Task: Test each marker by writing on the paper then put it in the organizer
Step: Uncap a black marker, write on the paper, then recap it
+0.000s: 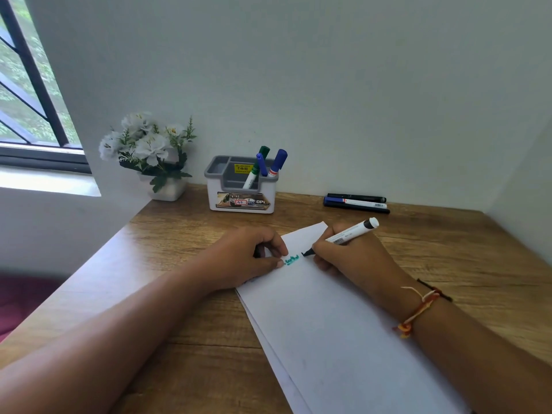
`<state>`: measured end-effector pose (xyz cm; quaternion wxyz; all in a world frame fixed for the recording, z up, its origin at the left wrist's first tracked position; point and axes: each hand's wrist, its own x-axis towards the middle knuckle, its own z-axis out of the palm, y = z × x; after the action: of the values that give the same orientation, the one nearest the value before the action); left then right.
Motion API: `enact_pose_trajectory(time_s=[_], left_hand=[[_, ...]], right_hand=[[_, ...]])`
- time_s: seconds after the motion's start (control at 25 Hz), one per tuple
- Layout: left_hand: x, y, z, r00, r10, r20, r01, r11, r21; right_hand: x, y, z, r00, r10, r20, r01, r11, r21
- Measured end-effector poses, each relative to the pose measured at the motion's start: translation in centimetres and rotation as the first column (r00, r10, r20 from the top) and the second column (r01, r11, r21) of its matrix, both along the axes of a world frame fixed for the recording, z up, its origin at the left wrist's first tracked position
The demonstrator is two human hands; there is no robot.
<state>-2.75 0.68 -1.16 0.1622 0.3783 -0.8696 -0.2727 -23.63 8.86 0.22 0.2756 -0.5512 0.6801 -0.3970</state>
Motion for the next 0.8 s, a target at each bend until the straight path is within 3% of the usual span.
enact_pose_trajectory(time_s=[0.8], left_hand=[[-0.09,0.16,0.15,1.000,-0.006,-0.004,0.006,1.000,0.008]], right_hand=[[0.00,-0.18,-0.23,0.999,-0.040,-0.025,0.039,0.999,-0.014]])
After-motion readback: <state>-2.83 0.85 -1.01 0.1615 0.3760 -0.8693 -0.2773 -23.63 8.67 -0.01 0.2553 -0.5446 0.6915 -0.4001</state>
